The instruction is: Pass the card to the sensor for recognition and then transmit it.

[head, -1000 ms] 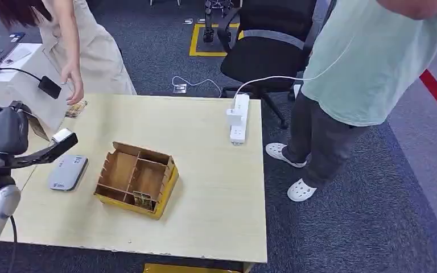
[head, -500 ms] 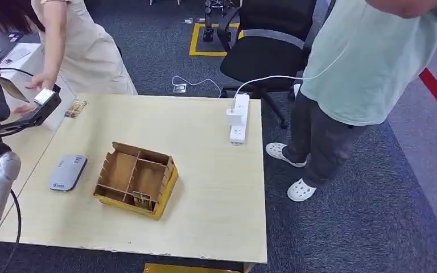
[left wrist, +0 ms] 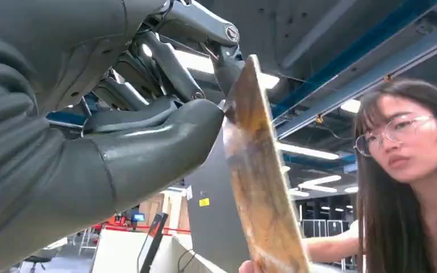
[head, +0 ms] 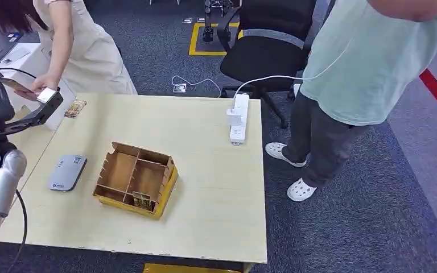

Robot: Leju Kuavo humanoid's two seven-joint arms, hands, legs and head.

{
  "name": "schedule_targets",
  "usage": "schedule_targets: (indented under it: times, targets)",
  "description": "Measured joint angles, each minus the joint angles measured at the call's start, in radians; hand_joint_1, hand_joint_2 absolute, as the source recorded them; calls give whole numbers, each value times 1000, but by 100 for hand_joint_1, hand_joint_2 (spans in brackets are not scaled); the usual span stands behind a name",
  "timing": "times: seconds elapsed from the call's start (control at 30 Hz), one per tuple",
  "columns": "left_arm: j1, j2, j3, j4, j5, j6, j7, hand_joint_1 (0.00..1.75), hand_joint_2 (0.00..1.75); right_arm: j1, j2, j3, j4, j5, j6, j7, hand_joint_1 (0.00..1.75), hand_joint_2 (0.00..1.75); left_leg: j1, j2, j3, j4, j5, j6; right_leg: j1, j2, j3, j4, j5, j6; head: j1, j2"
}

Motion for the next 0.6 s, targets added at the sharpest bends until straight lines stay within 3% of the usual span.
schedule_targets:
  times: [0.33,0.6]
  targets:
    - [7,15,8,54,4,-14,1,0,175,1,0,2,0,2,1,0,0,175,0,0,0,0,0,0,0,0,0,0,0,0,0,0]
    - [35,77,53,137,13,-39,6,0,175,1,0,5,0,2,1,2,0,175,0,1,-1,0,0,0,0,1,-1,1,0,0,0,0]
